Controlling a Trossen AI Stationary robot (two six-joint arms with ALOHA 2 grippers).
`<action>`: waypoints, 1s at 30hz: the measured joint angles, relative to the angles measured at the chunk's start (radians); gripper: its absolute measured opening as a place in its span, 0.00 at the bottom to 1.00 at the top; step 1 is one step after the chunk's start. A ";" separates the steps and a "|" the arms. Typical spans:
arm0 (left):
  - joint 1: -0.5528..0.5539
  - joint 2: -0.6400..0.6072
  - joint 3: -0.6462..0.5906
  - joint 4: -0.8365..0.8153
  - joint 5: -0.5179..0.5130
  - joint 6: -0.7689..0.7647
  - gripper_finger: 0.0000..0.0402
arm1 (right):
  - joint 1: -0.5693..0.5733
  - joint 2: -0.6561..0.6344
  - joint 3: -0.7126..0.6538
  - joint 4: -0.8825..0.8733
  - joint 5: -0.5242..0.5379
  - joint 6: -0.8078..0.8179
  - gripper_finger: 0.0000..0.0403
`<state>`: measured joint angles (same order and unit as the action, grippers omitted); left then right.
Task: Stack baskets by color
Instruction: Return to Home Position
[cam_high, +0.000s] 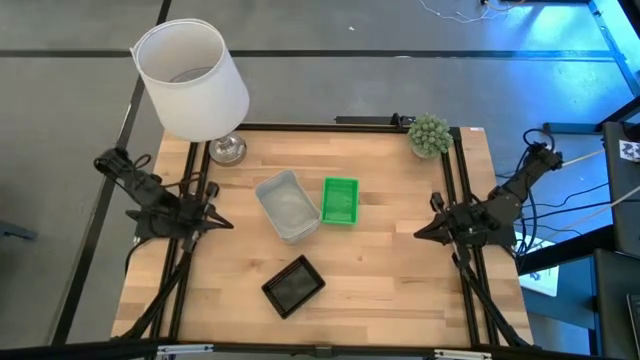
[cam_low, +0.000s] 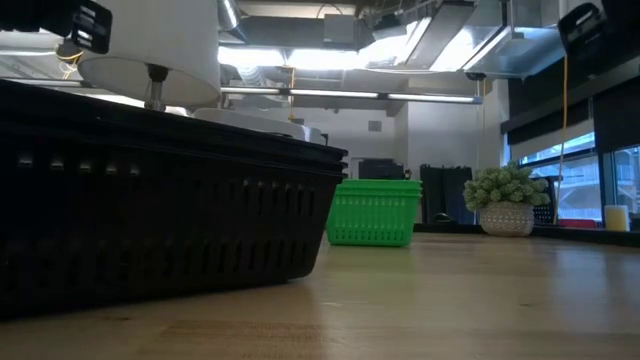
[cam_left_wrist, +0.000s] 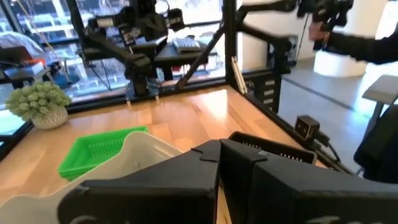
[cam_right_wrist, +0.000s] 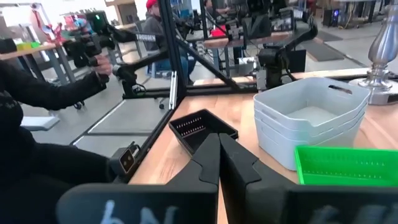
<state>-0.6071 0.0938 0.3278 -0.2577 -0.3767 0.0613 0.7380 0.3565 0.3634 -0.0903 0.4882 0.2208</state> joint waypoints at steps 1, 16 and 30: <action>0.000 -0.021 -0.008 0.000 0.002 0.001 0.00 | 0.000 -0.015 -0.010 0.007 0.000 -0.011 0.00; 0.000 -0.091 -0.029 -0.016 0.012 0.029 0.00 | 0.000 -0.307 -0.150 0.019 -0.001 -0.095 0.00; 0.000 -0.091 -0.053 -0.037 0.028 0.020 0.00 | -0.001 -0.355 -0.228 0.035 0.014 -0.101 0.00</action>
<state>-0.6075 0.0025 0.2750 -0.2945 -0.3489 0.0814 0.7365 0.0011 0.1357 -0.0551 0.5026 0.1195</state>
